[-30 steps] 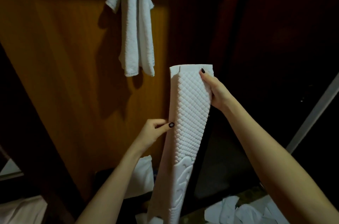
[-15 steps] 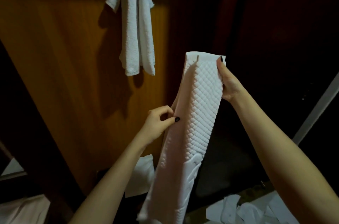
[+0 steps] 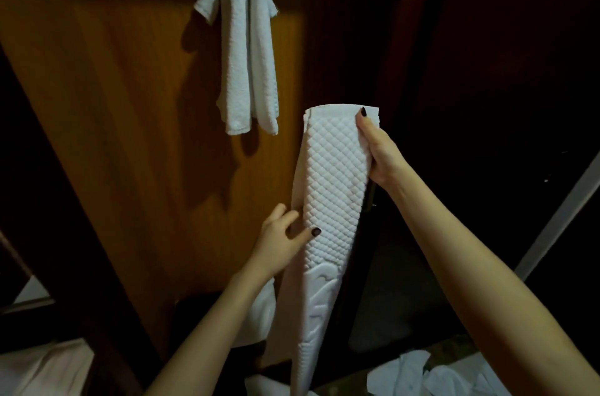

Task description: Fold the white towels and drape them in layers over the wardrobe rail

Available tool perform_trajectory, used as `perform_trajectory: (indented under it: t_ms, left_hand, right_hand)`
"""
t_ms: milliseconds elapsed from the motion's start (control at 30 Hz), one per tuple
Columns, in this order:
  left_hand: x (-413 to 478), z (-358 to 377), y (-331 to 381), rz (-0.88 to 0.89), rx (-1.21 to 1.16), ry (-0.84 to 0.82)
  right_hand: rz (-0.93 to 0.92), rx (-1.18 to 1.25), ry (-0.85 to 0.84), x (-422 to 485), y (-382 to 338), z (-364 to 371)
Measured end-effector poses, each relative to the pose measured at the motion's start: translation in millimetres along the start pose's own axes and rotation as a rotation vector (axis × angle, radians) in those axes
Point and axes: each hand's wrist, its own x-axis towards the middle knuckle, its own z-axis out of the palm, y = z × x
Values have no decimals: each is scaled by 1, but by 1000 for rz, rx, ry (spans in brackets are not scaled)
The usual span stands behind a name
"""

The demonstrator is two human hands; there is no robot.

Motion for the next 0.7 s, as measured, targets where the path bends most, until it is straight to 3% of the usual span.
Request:
perform_trajectory:
  t_ms: [100,200,300,433,600,700]
  left_hand:
    - [-3,20,9,-203,36,-20]
    - [0,36,9,-280,-48,111]
    - [0,39,8,-299,-229,137]
    - [-1,31,15,-272,-465,7]
    - [7,25,22,-427,-680,-171]
    - [11,25,35,-348,-732,-278]
  right_hand:
    - [-1,-13,32,1,6,7]
    - [-42,-40,67,-2,7,10]
    - [-74,-93,90,-6,3,6]
    - [-63,-163,93,-9,-9,-5]
    - [32,-209,81,-10,-35,-13]
    - [60,-188,125,-7,-40,-15]
